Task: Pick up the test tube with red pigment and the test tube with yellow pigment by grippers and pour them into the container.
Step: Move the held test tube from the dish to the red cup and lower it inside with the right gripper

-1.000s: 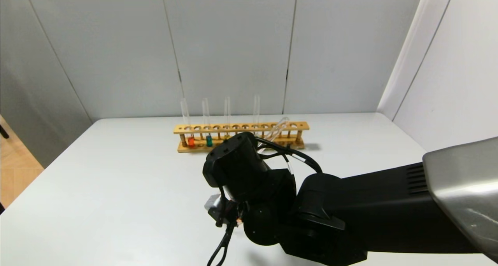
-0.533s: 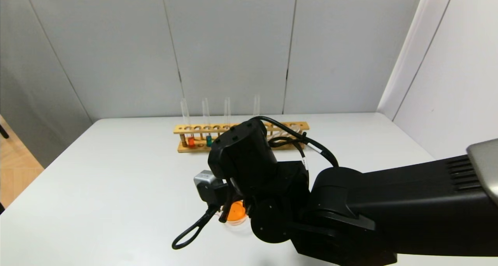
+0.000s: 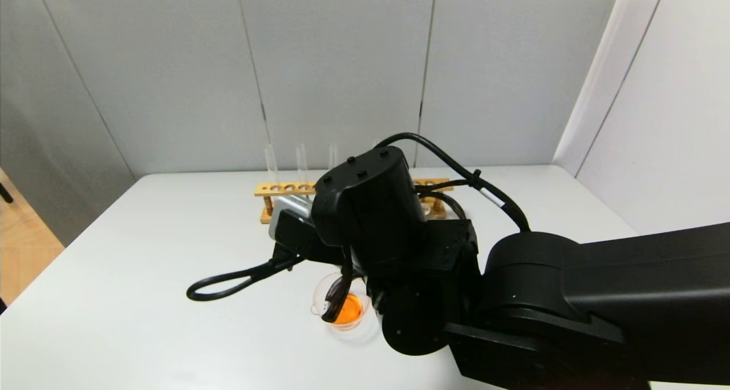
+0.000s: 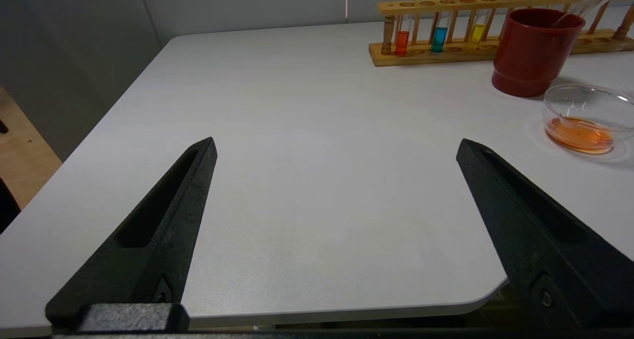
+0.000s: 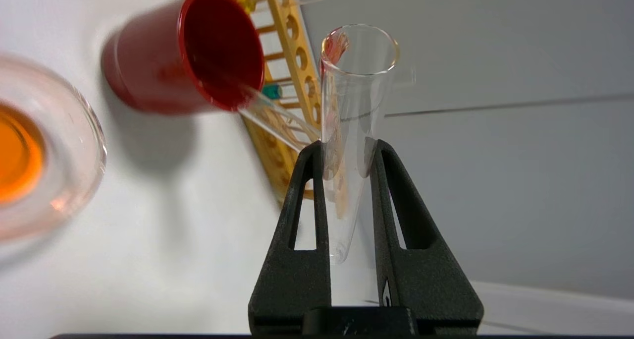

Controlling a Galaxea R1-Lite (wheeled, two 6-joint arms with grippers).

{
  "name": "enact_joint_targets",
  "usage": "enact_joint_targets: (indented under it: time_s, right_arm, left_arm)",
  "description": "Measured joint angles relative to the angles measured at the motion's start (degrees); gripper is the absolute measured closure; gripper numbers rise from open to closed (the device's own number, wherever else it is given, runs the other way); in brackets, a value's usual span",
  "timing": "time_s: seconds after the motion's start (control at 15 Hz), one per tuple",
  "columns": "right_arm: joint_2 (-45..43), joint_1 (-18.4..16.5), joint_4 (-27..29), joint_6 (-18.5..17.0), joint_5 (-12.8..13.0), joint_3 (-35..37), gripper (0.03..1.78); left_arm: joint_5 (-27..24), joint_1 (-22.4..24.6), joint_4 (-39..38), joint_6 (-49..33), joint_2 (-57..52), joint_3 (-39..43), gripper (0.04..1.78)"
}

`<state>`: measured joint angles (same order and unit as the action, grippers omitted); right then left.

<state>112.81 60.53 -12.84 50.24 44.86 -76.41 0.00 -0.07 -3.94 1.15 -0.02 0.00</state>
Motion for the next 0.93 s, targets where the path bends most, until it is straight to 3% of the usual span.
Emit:
enact_joint_targets:
  time_s: [0.27, 0.6, 0.8, 0.93]
  right_arm:
    - [-0.8, -0.4, 0.0, -16.9, -2.5, -1.3, 1.54]
    - [-1.6, -1.0, -0.1, -39.3, -3.6, -2.1, 1.54]
    - [-1.9, -2.0, -0.3, -49.7, -3.8, -3.5, 1.54]
    - [-2.0, -2.7, -1.0, -53.3, -4.1, -5.2, 1.54]
  left_arm:
    - [0.0, 0.0, 0.0, 0.0, 0.0, 0.0, 0.11]
    - [0.0, 0.0, 0.0, 0.0, 0.0, 0.0, 0.11]
    - [0.0, 0.0, 0.0, 0.0, 0.0, 0.0, 0.11]
    - [0.0, 0.0, 0.0, 0.0, 0.0, 0.0, 0.11]
